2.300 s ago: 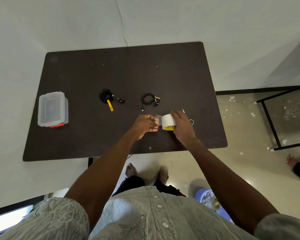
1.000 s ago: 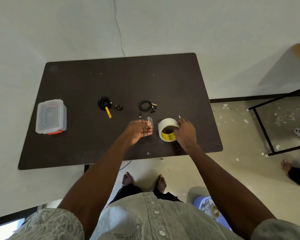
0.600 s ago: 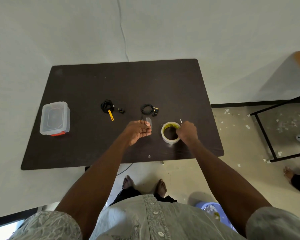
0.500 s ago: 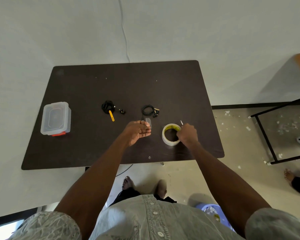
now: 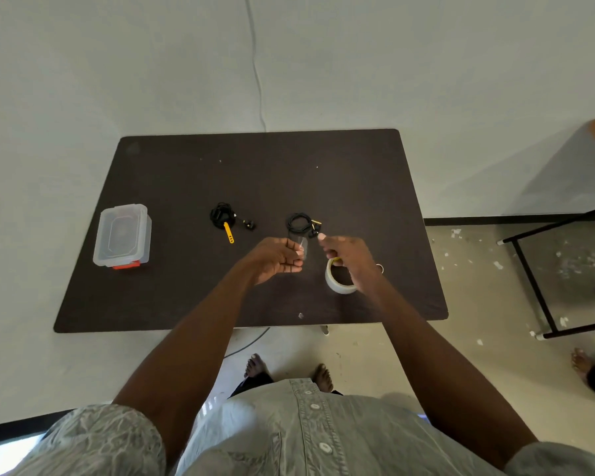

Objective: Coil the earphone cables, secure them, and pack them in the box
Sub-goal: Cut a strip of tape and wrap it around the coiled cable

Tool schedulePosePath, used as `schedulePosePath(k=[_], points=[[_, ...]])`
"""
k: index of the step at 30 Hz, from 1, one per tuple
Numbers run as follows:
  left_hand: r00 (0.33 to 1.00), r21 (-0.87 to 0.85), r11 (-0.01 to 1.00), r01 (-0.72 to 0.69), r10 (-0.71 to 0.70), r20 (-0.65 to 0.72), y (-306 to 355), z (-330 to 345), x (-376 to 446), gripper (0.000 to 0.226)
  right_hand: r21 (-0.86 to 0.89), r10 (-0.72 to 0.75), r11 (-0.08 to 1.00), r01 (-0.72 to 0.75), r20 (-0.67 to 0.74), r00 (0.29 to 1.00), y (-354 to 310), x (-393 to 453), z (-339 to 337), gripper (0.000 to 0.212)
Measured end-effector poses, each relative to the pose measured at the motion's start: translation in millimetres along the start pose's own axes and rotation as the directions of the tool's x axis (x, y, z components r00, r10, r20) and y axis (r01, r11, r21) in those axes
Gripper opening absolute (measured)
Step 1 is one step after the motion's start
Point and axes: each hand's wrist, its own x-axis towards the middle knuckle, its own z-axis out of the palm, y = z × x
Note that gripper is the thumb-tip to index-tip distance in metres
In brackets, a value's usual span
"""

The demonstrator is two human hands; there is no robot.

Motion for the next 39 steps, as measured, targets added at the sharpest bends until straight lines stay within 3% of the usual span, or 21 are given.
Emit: schedulePosePath(k=[3, 6, 11, 15, 20, 29, 33, 36, 39], points=[[0.999, 0.069, 0.998, -0.008, 0.006, 0.034, 6, -1, -4, 0.012, 0.098, -0.023, 0.995, 0.010, 0.130, 0.991, -10, -3, 4, 0.025], [0.999, 0.129, 0.991, -0.021, 0.014, 0.051, 12, -2, -7, 0.011, 0.088, -0.007, 0.996, -0.012, 0.214, 0.977, -15, -4, 4, 0.014], [0.999, 0.186, 0.982, -0.024, 0.016, 0.043, 18, -2, -12, 0.005, 0.022, -0.036, 0.999, 0.032, 0.237, 0.971, -17, 1, 9, 0.018], [0.999, 0.183, 0.983, -0.021, 0.014, 0.036, 19, -3, -11, 0.006, -0.007, -0.047, 0.999, 0.050, 0.233, 0.971, -22, 4, 12, 0.005], [1.000, 0.135, 0.991, -0.023, 0.020, 0.024, 22, -4, 2, 0.009, -0.044, -0.063, 0.997, 0.068, 0.098, 0.993, -24, 19, 20, 0.005], [0.998, 0.032, 0.999, -0.008, 0.010, -0.059, 36, -12, 46, 0.011, 0.041, -0.029, 0.998, 0.037, -0.196, 0.980, -19, 54, 41, 0.008], [0.981, 0.035, 0.999, -0.019, 0.025, -0.191, 32, -20, 72, 0.012, -0.004, -0.052, 0.999, 0.053, -0.285, 0.957, -22, 71, 41, 0.018], [0.918, 0.193, 0.981, -0.029, 0.103, -0.382, 25, -26, 97, 0.018, -0.027, -0.044, 0.999, 0.038, -0.297, 0.954, -22, 84, 35, 0.015], [0.849, 0.422, 0.906, -0.023, 0.241, -0.470, 25, -29, 117, 0.016, -0.067, -0.025, 0.998, 0.006, -0.290, 0.957, -22, 97, 30, 0.011]])
